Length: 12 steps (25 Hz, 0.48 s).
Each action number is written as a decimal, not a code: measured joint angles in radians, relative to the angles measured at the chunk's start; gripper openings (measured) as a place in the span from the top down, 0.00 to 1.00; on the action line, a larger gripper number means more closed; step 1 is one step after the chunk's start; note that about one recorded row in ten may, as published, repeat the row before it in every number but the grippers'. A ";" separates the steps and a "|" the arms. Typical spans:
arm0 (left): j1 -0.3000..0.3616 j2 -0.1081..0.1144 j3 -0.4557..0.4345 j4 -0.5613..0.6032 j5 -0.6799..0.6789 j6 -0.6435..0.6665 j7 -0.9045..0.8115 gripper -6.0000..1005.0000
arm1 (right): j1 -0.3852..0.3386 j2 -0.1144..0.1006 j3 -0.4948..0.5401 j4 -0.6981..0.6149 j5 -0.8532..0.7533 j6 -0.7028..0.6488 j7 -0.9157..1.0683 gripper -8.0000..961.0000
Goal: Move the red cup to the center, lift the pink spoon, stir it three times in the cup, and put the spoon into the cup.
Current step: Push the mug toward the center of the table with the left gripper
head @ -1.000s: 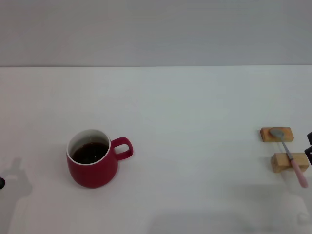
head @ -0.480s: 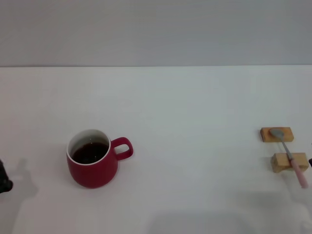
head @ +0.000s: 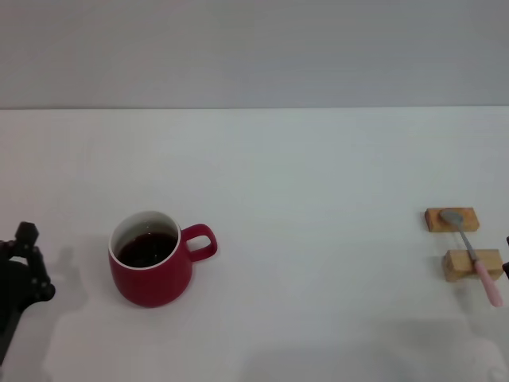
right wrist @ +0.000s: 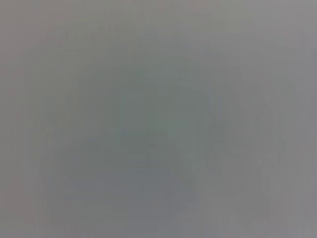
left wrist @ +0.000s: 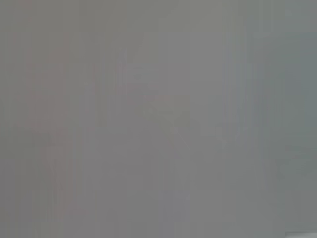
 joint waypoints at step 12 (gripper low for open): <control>-0.058 0.000 0.032 0.012 0.002 -0.123 0.003 1.00 | 0.003 -0.001 0.000 0.000 0.000 -0.013 0.000 0.22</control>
